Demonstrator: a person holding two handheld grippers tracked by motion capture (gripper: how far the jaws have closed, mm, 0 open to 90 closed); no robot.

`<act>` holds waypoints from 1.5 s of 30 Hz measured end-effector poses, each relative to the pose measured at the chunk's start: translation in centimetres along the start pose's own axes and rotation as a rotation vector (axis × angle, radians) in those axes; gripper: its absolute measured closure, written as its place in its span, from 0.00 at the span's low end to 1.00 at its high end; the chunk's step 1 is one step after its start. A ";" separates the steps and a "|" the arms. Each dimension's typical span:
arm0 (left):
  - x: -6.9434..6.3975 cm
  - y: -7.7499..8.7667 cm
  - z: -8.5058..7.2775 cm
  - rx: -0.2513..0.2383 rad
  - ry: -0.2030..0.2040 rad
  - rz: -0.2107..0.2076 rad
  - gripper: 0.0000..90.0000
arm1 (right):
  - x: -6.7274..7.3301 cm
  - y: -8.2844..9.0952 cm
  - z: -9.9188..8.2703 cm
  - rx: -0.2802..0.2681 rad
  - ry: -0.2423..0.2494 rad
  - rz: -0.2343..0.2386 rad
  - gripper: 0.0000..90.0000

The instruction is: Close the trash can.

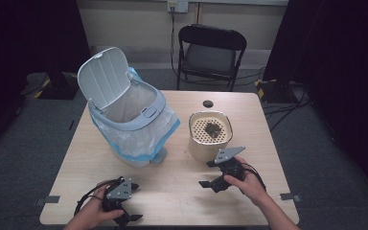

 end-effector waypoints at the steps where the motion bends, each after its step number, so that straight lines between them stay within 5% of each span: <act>1: 0.0 0.0 0.0 0.000 0.000 0.000 0.00 | 0.0 -0.1 -0.3 0.004 0.000 -0.001 0.16; 26: 0.0 0.1 0.0 0.001 0.020 0.020 0.00 | -0.3 -2.1 -3.8 0.047 0.068 -0.062 0.16; 30: -0.1 0.7 -0.2 -0.016 0.058 0.009 0.05 | -0.2 -2.3 -4.0 0.023 0.085 -0.092 0.14; 33: 0.0 1.6 -0.5 -0.007 0.071 0.011 0.23 | -0.2 -2.3 -4.0 0.024 0.082 -0.098 0.14; 40: 0.9 3.3 -0.6 -0.014 0.140 0.051 0.19 | -0.2 -2.3 -4.0 0.023 0.083 -0.098 0.14; 45: 1.3 4.5 -0.3 -0.018 0.196 0.040 0.19 | -0.2 -2.4 -4.0 0.023 0.083 -0.098 0.14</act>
Point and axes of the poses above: each handheld gripper's, and its own axes: y roughly backward along the jaws, z roughly out of its top, x roughly to its left, the point moved 7 cm from there along -y, roughly forward along the jaws, and after that the axes turned 1 degree about y, right-handed, at the moved point
